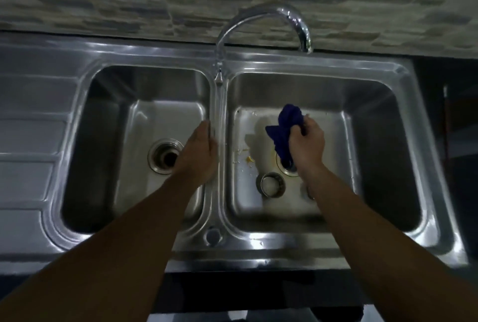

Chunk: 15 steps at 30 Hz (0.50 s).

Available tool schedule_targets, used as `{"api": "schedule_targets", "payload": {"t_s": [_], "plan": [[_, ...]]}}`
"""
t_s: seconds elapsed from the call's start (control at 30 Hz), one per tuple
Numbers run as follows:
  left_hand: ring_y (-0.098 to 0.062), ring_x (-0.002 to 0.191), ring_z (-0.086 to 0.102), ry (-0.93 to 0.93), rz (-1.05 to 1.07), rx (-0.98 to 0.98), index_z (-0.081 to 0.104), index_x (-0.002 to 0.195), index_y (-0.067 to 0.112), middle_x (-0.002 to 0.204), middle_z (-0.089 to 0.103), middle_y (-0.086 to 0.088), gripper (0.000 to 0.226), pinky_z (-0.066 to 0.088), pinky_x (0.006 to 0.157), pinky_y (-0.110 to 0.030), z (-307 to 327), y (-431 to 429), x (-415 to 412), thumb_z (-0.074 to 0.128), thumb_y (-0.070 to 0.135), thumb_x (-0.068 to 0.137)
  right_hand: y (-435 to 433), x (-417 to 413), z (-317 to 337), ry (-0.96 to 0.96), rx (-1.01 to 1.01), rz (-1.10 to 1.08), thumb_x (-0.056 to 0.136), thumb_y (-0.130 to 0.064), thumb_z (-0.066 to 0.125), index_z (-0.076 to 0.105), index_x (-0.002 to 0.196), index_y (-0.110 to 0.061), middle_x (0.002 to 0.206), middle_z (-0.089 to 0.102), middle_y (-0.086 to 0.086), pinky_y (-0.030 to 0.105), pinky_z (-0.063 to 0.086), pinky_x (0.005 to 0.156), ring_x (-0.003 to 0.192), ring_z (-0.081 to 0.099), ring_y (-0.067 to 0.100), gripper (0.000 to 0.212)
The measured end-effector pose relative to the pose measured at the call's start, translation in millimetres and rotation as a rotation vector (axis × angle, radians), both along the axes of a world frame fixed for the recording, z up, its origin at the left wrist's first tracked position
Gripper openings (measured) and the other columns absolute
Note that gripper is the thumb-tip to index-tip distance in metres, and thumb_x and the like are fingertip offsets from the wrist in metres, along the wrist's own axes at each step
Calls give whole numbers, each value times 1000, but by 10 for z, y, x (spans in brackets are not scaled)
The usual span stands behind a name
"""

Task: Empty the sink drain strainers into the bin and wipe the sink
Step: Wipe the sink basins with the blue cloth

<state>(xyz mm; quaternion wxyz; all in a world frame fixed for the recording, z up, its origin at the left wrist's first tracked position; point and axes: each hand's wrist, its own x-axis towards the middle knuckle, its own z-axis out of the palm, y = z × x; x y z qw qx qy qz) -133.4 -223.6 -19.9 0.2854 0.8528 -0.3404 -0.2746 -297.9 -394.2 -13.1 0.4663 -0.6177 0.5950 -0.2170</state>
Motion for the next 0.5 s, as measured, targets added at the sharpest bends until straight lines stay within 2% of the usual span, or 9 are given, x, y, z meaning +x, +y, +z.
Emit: {"api": "schedule_targets", "payload": {"t_s": [0.07,0.1,0.13,0.17,0.2,0.27,0.37,0.43,0.5], "plan": [[-32,126,55,9,29,-81,34,147,10,141,51,-16,47,47,107,-50,-86,-207,9,32,32,105,-32,105,-271,61,-70,85,92,-9,48,64,121,-14,106,69,3,32,58,86,96,67,24,33],[-31,128,54,-3,45,-116,30,150,14,145,48,-14,48,48,109,-49,-137,-312,17,31,33,106,-12,172,-409,91,-116,178,93,-7,49,61,129,-13,114,67,5,25,54,90,105,65,25,38],[-29,138,47,-31,62,-132,23,155,17,155,39,-11,51,42,115,-44,-186,-410,27,30,33,107,32,250,-562,129,-147,319,95,-6,50,56,137,-10,127,63,11,26,48,99,118,60,28,43],[-26,149,34,-71,87,-127,15,159,18,164,26,-8,55,30,122,-36,-230,-500,32,29,32,107,91,335,-726,179,-154,498,97,-7,51,48,145,-6,144,51,19,30,38,112,134,48,33,48],[-21,154,21,-109,120,-114,10,160,18,169,14,-4,58,19,121,-27,-277,-579,31,28,31,107,158,408,-894,255,-152,684,100,-12,49,36,152,-3,157,34,22,35,25,121,147,30,36,54],[-15,155,14,-158,180,-98,7,162,18,170,5,0,59,14,115,-20,-339,-673,9,27,32,107,305,507,-1234,464,-184,936,106,-26,41,14,160,-9,167,4,17,46,6,126,155,1,38,63],[-15,156,11,-227,170,-90,6,161,17,170,6,-1,60,19,124,-29,-370,-700,-16,23,37,107,416,609,-1604,644,-326,981,105,-40,36,-3,161,-16,168,-12,10,55,-3,123,154,-13,33,72],[-17,156,12,-258,153,-94,8,161,15,170,8,-5,61,25,126,-39,-380,-694,-17,21,37,106,312,747,-1729,645,-427,943,104,-42,40,-3,161,-19,168,-10,8,53,-4,122,155,-11,30,75],[-20,156,15,-279,147,-101,11,161,10,169,11,-9,61,29,124,-43,-389,-705,-21,22,35,106,82,887,-1789,617,-474,919,104,-40,39,4,161,-21,169,-1,5,51,2,123,156,-2,28,69]]}}
